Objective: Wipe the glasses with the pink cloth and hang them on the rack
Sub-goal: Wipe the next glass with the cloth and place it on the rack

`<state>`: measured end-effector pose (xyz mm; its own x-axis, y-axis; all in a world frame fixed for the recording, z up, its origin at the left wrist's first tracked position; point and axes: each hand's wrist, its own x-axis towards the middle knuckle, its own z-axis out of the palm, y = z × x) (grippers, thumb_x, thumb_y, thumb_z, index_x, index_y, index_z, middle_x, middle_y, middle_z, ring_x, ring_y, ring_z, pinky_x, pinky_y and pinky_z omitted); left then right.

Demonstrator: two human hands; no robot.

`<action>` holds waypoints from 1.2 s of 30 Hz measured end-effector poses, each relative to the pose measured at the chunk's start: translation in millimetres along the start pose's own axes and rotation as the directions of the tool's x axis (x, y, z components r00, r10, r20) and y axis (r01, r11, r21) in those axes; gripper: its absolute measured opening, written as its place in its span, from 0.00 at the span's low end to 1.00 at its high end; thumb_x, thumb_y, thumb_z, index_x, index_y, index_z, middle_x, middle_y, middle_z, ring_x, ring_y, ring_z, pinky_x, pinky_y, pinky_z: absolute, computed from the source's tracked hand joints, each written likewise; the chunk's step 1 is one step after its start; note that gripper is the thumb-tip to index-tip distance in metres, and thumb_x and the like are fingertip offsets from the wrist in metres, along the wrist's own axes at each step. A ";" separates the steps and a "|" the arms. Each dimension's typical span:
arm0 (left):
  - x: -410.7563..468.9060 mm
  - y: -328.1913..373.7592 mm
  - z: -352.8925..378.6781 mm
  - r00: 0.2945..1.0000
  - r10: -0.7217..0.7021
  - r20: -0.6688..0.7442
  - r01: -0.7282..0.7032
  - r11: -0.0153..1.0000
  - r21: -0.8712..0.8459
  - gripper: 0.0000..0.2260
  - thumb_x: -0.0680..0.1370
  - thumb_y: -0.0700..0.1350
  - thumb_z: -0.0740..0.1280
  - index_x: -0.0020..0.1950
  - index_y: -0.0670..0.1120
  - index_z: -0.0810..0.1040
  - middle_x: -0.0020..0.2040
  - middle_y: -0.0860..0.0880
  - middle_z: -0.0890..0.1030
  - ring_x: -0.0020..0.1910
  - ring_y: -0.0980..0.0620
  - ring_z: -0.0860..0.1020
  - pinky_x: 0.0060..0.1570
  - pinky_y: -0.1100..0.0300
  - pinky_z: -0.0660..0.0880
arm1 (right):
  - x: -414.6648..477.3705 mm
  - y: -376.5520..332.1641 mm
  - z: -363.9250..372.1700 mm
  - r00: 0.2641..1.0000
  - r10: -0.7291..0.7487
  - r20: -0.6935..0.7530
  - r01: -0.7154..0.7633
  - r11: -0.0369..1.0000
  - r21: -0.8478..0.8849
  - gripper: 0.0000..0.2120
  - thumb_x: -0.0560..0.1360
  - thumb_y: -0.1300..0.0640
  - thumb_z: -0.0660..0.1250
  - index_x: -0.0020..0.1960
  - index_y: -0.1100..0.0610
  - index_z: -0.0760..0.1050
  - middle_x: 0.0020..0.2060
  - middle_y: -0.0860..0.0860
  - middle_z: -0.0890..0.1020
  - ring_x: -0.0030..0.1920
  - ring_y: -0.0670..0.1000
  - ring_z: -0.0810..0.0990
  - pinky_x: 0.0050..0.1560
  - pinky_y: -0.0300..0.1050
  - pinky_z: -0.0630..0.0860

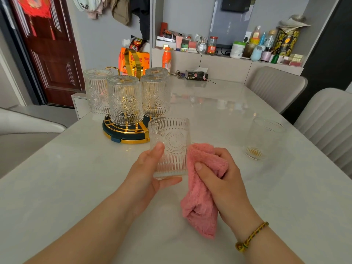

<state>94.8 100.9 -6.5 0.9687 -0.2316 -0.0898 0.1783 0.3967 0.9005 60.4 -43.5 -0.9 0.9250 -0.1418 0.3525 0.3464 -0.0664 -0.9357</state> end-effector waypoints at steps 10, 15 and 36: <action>-2.1 -6.9 1.5 0.988 -0.015 0.154 -0.021 0.973 0.230 0.33 0.60 0.71 0.67 0.58 0.51 0.75 0.52 0.52 0.83 0.54 0.53 0.80 0.57 0.57 0.75 | -6.0 3.5 7.1 0.995 -0.090 -0.038 0.087 0.993 -0.082 0.12 0.62 0.53 0.69 0.44 0.48 0.71 0.40 0.43 0.79 0.40 0.38 0.77 0.40 0.28 0.72; 2.7 -8.8 -0.7 0.990 0.078 0.114 -0.096 0.982 0.161 0.51 0.42 0.64 0.78 0.62 0.45 0.73 0.51 0.48 0.84 0.47 0.53 0.83 0.41 0.64 0.79 | -4.8 3.4 7.1 0.990 -0.130 -0.045 0.124 0.985 -0.119 0.14 0.59 0.44 0.68 0.44 0.44 0.71 0.44 0.46 0.78 0.43 0.42 0.77 0.43 0.31 0.73; 1.6 -7.3 -3.9 0.981 -0.026 0.191 0.018 0.999 0.045 0.37 0.54 0.54 0.74 0.61 0.43 0.73 0.53 0.45 0.83 0.50 0.49 0.82 0.44 0.60 0.80 | 5.5 2.8 -2.4 0.992 0.063 -0.107 -0.057 0.997 0.060 0.09 0.70 0.61 0.70 0.42 0.50 0.72 0.37 0.45 0.80 0.38 0.41 0.78 0.42 0.35 0.75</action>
<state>95.8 101.2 -14.9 0.9130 -0.4069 -0.0306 0.1874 0.3517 0.9172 66.0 -46.8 -1.5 0.9230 -0.2504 0.2923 0.3022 0.0013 -0.9532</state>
